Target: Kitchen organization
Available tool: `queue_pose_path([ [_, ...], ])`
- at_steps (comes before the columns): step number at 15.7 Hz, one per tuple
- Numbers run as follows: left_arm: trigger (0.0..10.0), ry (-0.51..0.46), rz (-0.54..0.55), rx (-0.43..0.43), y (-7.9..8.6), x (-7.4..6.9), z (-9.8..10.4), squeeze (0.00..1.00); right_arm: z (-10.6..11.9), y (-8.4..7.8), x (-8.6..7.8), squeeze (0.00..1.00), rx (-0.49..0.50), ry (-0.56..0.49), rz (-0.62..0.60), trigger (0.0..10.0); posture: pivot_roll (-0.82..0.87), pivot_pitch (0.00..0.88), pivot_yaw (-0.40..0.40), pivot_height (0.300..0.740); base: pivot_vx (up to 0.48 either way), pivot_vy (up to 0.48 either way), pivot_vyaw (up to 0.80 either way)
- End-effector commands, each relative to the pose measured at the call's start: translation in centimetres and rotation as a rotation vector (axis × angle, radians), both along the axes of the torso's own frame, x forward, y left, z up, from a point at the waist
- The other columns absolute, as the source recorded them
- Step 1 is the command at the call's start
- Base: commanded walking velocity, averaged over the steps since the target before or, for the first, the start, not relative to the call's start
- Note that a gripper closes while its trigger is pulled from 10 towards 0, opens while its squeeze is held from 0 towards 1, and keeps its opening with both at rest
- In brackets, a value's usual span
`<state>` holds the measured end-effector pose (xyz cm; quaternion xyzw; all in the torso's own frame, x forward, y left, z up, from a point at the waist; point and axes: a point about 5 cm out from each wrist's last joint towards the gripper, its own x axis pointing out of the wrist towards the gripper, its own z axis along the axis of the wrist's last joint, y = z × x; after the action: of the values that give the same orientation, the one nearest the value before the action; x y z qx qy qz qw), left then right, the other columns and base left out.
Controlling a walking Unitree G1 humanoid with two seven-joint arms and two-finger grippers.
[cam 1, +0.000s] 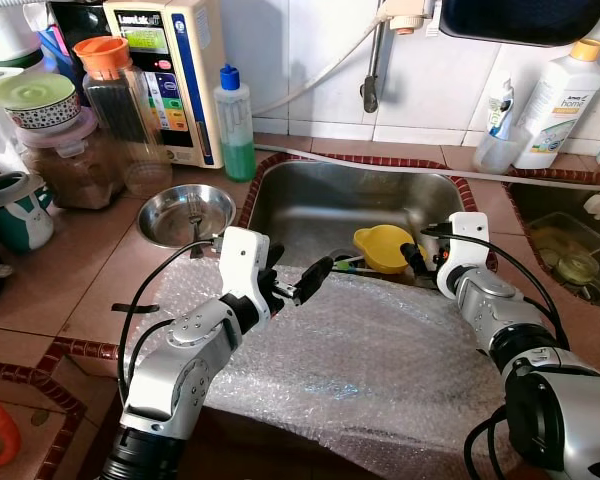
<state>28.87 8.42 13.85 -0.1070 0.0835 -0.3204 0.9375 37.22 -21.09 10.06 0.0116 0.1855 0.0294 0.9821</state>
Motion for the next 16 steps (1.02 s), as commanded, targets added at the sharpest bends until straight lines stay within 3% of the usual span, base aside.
queue_pose_path([
  [1,10.0,-0.013,0.016,0.017,0.2,0.1,0.2,1.0,1.4,-0.6,0.6,1.0,-0.079,-0.053,-0.011,10.0,0.06,0.0,0.038,0.74,0.0,0.0,0.0],
  [6,10.0,-0.013,0.021,0.014,0.2,0.1,0.1,1.0,1.8,-0.6,0.7,1.0,-0.092,-0.067,0.008,10.0,0.06,0.0,0.036,0.74,0.0,0.0,0.0],
  [9,10.0,-0.031,0.056,0.01,0.6,0.4,0.4,1.0,3.6,-0.1,1.4,1.0,-0.186,-0.192,0.061,10.0,0.06,0.0,0.033,0.74,0.0,0.0,0.0],
  [11,10.0,-0.044,0.114,-0.009,1.0,1.0,0.9,1.0,5.6,1.1,1.9,1.0,-0.163,-0.333,0.11,10.0,0.06,0.0,0.026,0.74,0.0,0.0,0.0],
  [16,10.0,-0.072,0.213,-0.005,2.3,1.9,1.2,1.0,6.4,3.6,1.1,1.0,-0.055,-0.46,0.227,10.0,0.05,0.0,0.02,0.74,0.0,0.0,0.0],
])
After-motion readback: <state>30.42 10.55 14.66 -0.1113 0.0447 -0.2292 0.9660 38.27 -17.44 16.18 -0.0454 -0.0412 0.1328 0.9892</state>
